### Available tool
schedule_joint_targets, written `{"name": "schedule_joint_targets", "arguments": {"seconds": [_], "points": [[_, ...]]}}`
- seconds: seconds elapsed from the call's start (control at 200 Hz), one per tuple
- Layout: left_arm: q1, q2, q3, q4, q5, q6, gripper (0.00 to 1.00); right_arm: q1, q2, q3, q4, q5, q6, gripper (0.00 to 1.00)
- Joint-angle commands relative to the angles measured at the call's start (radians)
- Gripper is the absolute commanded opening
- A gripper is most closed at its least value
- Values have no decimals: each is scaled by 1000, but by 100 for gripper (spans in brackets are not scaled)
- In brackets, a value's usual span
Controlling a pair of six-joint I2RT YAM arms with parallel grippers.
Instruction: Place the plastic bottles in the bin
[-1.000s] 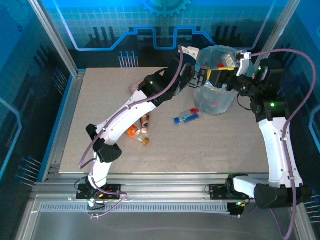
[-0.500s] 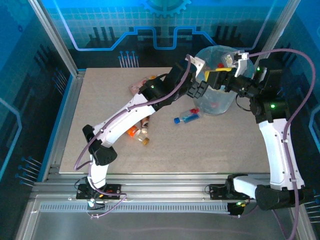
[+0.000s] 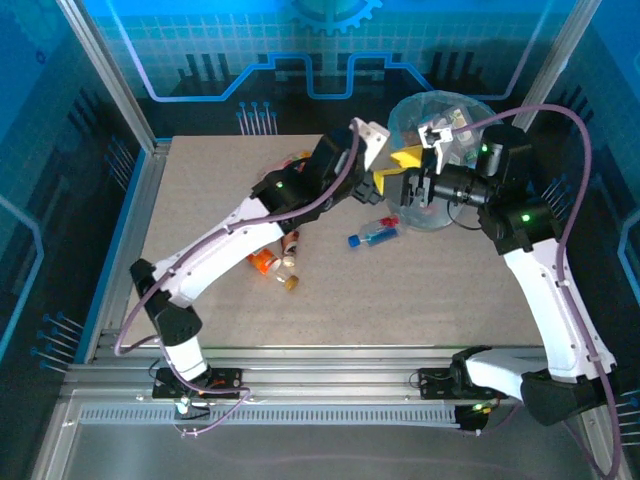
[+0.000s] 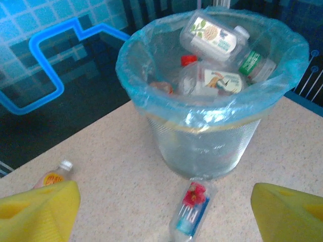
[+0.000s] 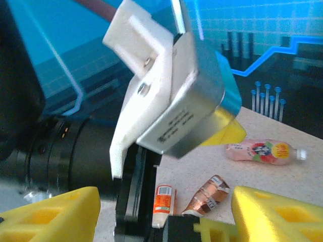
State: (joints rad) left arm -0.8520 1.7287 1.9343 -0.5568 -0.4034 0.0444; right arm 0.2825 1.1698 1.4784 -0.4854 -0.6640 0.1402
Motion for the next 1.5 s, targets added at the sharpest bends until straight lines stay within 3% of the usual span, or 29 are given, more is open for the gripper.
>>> {"name": "schedule_joint_targets", "arguments": {"seconds": [0.0, 0.145, 0.285, 0.47, 0.625, 0.91, 1.045, 1.161, 1.266, 1.496], "points": [[54, -94, -103, 89, 6, -47, 89, 54, 37, -30, 32, -85, -126, 70], [139, -200, -255, 140, -1, -119, 89, 160, 111, -20, 15, -87, -227, 70], [212, -296, -388, 175, -12, -157, 89, 276, 192, 0, -18, -7, -340, 70], [299, -377, -515, 198, -29, -170, 89, 364, 313, -7, 26, 47, -321, 70], [366, -406, -589, 218, -2, -189, 89, 418, 438, 53, -31, 200, -272, 70], [475, -403, -666, 235, 93, -202, 90, 415, 650, 195, -151, 380, -129, 70], [529, -402, -689, 233, 136, -205, 90, 399, 727, 262, -197, 408, -68, 70], [570, -396, -693, 238, 174, -206, 90, 380, 803, 342, -261, 443, 2, 76], [594, -384, -691, 241, 191, -194, 91, 356, 885, 441, -349, 416, 66, 77], [616, -369, -693, 243, 238, -219, 91, 351, 909, 444, -355, 528, 110, 78]]}}
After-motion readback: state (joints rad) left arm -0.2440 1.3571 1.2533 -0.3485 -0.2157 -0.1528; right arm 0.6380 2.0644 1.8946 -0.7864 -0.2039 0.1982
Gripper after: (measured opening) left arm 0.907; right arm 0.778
